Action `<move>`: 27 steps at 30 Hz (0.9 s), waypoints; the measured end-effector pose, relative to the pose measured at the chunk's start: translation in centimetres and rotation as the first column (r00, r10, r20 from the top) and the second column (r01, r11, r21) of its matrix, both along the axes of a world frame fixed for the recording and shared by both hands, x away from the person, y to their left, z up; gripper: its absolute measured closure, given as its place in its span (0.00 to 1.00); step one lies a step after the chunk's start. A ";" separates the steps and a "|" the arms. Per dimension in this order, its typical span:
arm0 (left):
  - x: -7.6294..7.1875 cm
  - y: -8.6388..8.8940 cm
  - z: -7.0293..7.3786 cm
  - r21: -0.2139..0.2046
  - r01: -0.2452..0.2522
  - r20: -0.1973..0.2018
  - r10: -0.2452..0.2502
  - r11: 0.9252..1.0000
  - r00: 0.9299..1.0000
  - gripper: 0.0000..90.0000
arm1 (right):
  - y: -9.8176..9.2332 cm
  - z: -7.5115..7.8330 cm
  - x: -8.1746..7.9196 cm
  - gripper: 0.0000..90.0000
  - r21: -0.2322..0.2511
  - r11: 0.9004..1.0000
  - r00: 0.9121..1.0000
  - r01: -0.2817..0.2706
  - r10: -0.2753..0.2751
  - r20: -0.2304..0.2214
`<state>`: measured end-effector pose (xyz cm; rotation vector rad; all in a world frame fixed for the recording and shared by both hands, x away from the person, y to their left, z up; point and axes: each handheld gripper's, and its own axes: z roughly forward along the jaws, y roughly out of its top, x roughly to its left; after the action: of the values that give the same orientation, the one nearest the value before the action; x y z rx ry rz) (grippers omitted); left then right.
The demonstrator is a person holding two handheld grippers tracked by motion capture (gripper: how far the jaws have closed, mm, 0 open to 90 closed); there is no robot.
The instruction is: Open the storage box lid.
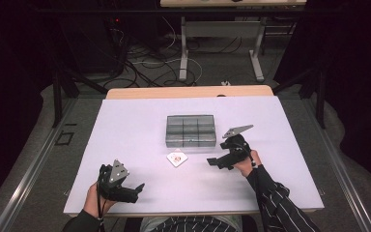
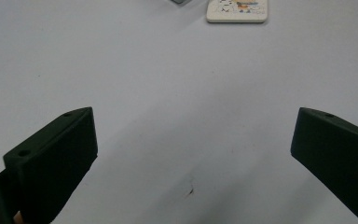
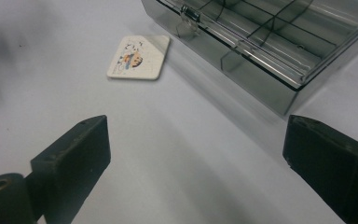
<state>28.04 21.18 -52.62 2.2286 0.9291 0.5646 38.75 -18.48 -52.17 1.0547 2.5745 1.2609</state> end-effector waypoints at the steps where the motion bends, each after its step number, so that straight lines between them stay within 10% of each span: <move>1: 0.0 0.0 0.0 0.000 -0.001 -0.001 0.001 1.000 1.000 0.00 | 0.2 0.0 0.0 0.10 -0.001 1.000 1.000 -0.002 0.002 -0.001; 10: 0.0 0.0 0.0 0.009 0.002 0.003 -0.002 1.000 1.000 0.00 | 2.3 0.0 -0.4 0.23 -0.002 1.000 0.999 -0.003 0.003 0.035; 27: 0.0 0.0 0.0 0.005 0.002 0.000 -0.002 1.000 1.000 0.00 | 4.9 -1.4 0.7 0.81 0.072 0.992 0.987 0.105 -0.113 0.117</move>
<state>28.02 21.15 -52.62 2.2339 0.9268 0.5672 39.43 -13.55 -53.59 1.0785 2.3680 1.3459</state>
